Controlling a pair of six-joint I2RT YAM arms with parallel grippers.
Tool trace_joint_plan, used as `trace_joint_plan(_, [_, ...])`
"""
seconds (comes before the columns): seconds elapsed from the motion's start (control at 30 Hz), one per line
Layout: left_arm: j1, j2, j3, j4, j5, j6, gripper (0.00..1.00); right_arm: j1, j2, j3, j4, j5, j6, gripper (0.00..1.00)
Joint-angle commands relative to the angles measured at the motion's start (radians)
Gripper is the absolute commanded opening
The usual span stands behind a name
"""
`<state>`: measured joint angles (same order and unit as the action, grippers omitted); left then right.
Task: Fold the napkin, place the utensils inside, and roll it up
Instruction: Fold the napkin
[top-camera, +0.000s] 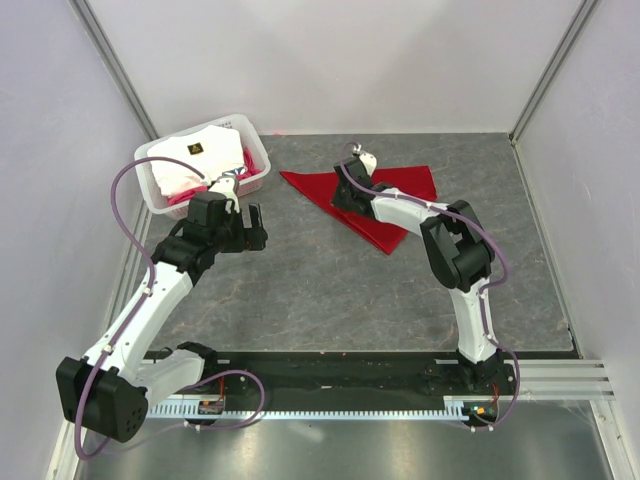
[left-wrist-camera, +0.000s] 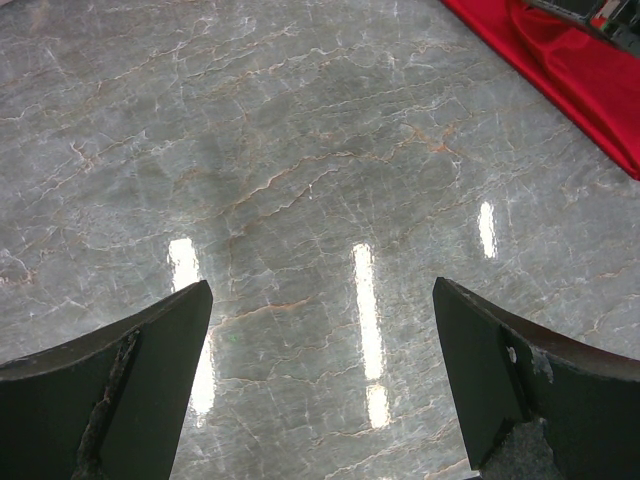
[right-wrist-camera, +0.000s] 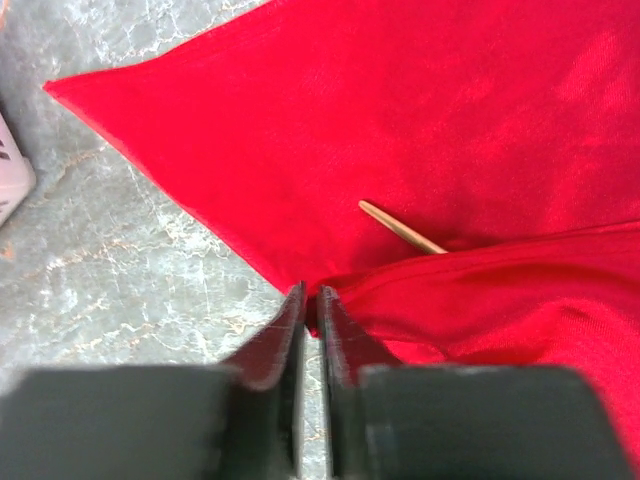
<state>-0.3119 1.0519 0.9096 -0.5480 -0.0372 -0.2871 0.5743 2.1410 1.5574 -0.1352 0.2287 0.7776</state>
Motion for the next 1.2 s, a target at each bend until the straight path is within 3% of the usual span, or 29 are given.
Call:
trace_joint_plan(0.0, [-0.007, -0.015, 0.023, 0.010, -0.024, 0.029, 1.00, 0.007, 0.022, 0.061, 0.022, -0.006, -0.014, 0.32])
trace_joint_plan(0.13, [-0.007, -0.015, 0.021, 0.011, -0.035, 0.029, 1.00, 0.007, 0.008, 0.105, 0.011, -0.025, -0.058, 0.52])
trace_joint_plan(0.3, [-0.007, -0.015, 0.018, 0.016, -0.036, 0.031, 1.00, 0.006, -0.104, 0.064, -0.013, -0.020, -0.097, 0.62])
trace_joint_plan(0.47, [-0.007, -0.009, 0.015, 0.017, -0.032, 0.029, 1.00, -0.028, -0.294, -0.117, -0.056, 0.004, -0.040, 0.61])
trace_joint_plan(0.7, [-0.007, -0.001, 0.014, 0.028, 0.017, 0.022, 1.00, -0.117, -0.593, -0.579, -0.064, -0.020, 0.095, 0.59])
trace_joint_plan(0.83, [-0.007, 0.005, 0.020, 0.036, 0.034, 0.022, 1.00, -0.168, -0.737, -0.736, -0.052, -0.055, 0.149, 0.57])
trace_joint_plan(0.97, [-0.004, 0.008, 0.020, 0.036, 0.034, 0.020, 0.99, -0.229, -0.773, -0.838, 0.011, -0.112, 0.180, 0.47])
trace_joint_plan(1.17, [-0.006, 0.007, 0.014, 0.039, 0.031, 0.022, 0.99, -0.255, -0.716, -0.907, 0.158, -0.196, 0.229, 0.41])
